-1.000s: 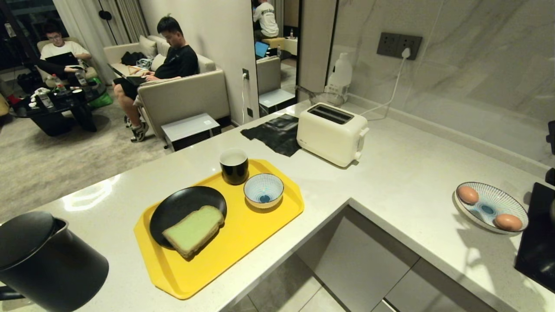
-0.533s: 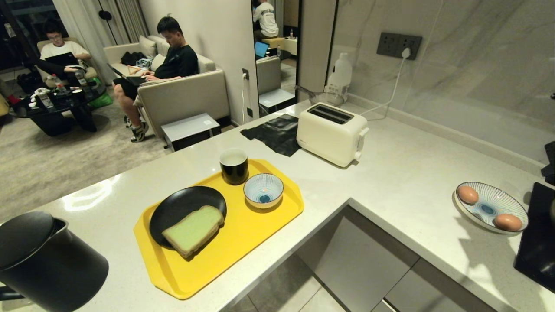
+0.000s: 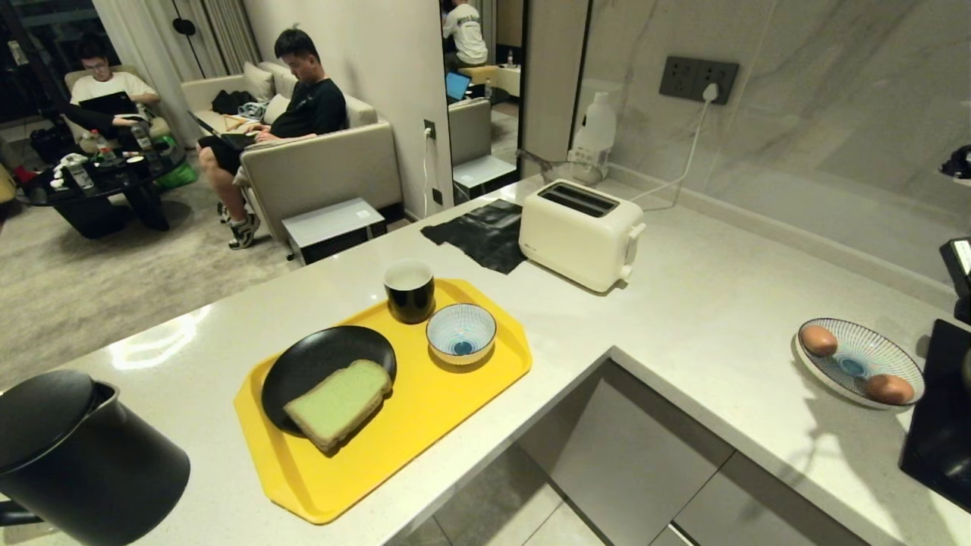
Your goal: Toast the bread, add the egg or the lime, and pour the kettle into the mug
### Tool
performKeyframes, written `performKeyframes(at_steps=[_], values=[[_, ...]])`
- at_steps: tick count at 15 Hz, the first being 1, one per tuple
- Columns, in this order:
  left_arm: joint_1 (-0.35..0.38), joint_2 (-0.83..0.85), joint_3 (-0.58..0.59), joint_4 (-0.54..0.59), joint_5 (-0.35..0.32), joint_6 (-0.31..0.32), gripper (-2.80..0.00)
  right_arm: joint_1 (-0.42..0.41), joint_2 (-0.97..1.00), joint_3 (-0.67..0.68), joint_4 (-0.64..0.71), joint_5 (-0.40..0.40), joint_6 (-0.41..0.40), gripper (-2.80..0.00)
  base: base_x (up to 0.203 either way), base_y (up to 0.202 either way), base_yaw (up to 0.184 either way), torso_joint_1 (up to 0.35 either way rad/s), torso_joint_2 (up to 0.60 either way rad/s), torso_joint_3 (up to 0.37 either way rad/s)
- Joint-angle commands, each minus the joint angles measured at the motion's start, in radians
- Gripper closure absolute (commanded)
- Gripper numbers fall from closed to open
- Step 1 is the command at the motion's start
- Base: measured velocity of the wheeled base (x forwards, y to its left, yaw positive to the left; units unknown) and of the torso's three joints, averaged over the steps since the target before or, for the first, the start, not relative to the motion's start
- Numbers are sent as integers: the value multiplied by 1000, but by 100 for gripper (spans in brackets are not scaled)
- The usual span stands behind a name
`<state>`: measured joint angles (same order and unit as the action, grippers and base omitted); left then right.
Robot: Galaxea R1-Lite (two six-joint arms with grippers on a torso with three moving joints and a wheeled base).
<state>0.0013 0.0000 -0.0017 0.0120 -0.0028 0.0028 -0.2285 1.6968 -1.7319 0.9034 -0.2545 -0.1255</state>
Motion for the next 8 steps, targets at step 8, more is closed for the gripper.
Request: performKeyframes(at_steps=[8], values=[[0, -3, 0, 0, 0, 0, 0, -171, 131, -14, 2, 311, -230, -280, 0, 0, 0, 0, 0, 0]])
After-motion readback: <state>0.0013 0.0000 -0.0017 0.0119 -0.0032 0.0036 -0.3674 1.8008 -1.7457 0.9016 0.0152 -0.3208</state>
